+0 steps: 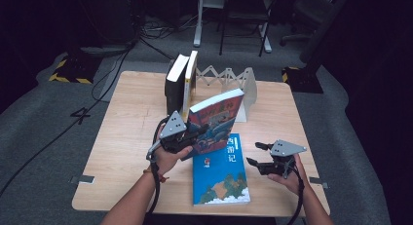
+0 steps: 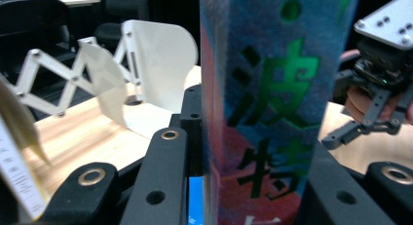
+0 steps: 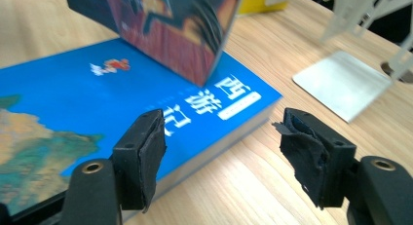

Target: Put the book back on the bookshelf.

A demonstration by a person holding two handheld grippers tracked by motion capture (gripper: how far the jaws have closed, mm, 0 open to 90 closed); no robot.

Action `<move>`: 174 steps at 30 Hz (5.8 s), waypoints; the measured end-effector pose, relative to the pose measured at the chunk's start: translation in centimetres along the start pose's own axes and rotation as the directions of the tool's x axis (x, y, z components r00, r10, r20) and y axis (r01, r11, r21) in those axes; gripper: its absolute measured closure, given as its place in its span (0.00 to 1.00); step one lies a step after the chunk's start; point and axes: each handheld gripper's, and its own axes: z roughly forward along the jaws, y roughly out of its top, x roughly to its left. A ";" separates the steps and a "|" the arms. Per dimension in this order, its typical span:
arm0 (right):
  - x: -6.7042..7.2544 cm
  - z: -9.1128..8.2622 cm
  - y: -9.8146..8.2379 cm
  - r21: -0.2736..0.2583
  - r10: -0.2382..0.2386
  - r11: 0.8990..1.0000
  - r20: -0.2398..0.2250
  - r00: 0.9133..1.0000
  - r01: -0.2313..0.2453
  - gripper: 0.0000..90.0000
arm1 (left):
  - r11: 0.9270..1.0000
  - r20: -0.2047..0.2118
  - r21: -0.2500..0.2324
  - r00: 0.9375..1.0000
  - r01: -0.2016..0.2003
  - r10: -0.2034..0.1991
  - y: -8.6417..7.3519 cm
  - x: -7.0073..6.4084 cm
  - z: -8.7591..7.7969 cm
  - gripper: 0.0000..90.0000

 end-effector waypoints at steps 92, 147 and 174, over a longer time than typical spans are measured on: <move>0.0 2.3 -1.7 0.133 -0.032 0.991 -0.016 0.999 0.034 0.38 | 0.985 -0.344 0.093 0.933 0.145 -0.105 -6.8 5.1 4.7 0.82; -0.2 2.1 -2.0 0.121 -0.022 0.992 -0.022 1.000 0.025 0.38 | 0.975 -0.493 0.176 0.869 0.138 -0.035 -3.9 5.6 13.9 0.79; 0.0 1.8 -2.2 0.115 -0.026 0.993 -0.029 0.999 0.029 0.38 | 0.986 -0.652 0.137 0.758 0.093 0.019 -5.2 6.6 12.3 0.82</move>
